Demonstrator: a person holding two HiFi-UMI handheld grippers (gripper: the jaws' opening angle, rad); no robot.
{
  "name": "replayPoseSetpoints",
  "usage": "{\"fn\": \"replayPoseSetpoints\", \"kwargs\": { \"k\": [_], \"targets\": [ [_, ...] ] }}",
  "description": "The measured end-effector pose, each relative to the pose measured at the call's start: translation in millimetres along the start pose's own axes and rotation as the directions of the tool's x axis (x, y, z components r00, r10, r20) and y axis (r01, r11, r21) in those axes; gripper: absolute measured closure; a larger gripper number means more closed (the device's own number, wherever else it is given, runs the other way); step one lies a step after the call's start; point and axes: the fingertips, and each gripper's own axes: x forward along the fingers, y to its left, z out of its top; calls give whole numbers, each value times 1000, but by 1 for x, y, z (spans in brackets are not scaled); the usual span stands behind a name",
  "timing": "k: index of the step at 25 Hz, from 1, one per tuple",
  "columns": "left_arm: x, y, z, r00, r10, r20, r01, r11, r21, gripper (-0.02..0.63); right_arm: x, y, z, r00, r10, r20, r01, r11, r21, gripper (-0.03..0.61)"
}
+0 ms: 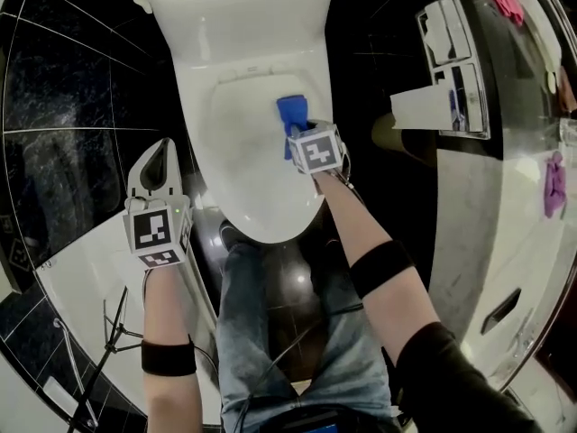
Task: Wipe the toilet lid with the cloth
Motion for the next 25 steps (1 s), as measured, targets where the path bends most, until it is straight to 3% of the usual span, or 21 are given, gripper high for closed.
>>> {"fn": "replayPoseSetpoints", "kwargs": {
  "k": [4, 12, 15, 19, 22, 25],
  "targets": [
    [5, -9, 7, 1000, -13, 5, 13, 1000, 8, 614, -10, -42, -12, 998, -61, -12, 62, 998, 16, 491],
    [8, -10, 13, 1000, -11, 6, 11, 1000, 14, 614, -16, -67, -18, 989, -128, -76, 131, 990, 42, 494],
    [10, -6, 12, 1000, -9, 5, 9, 1000, 10, 614, -16, -23, 22, 999, -38, 33, 36, 998, 46, 494],
    [13, 3, 10, 1000, -5, 4, 5, 1000, 17, 614, -3, 76, 94, 979, 148, 139, -144, 989, -41, 492],
    [14, 15, 7, 1000, 1, 3, -1, 999, 32, 614, 16, 142, 124, 961, 248, 123, -236, 967, -100, 492],
    [16, 28, 2, 1000, 9, 4, -9, 999, 40, 614, 46, 184, 125, 954, 295, 52, -288, 951, -113, 492]
  ]
}}
